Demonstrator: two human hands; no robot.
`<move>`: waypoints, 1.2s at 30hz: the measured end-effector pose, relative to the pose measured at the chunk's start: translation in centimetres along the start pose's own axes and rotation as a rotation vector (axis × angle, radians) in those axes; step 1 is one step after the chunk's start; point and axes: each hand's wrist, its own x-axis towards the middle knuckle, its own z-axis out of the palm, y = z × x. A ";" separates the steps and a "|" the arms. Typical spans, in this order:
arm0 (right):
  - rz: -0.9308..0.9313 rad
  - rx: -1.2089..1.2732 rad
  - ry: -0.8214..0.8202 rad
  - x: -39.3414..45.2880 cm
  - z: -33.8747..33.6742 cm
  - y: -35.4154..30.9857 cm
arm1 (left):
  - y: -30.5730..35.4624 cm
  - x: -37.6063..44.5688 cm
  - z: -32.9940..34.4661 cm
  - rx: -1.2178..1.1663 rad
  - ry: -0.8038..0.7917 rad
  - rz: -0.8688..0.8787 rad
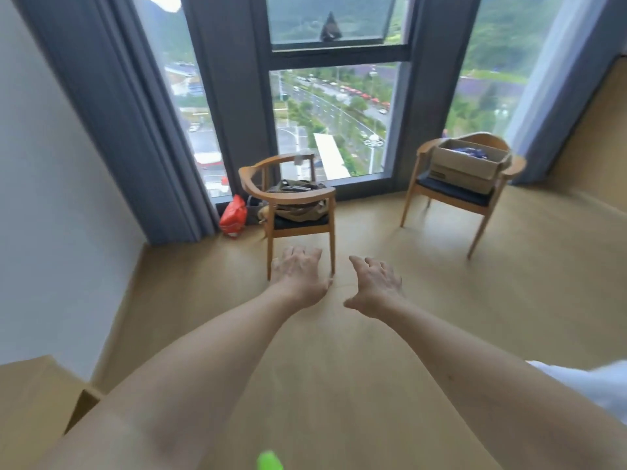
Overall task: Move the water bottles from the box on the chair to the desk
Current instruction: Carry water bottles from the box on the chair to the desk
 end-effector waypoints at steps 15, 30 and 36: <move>0.427 0.045 0.120 24.5 -6.4 14.5 | 14.1 32.7 6.8 -0.033 -0.117 0.423; 0.596 0.102 0.105 47.2 -10.4 29.4 | 26.5 59.3 13.9 -0.065 -0.203 0.545; 0.579 0.157 0.148 59.6 -13.6 37.3 | 32.0 73.0 16.1 -0.009 -0.195 0.526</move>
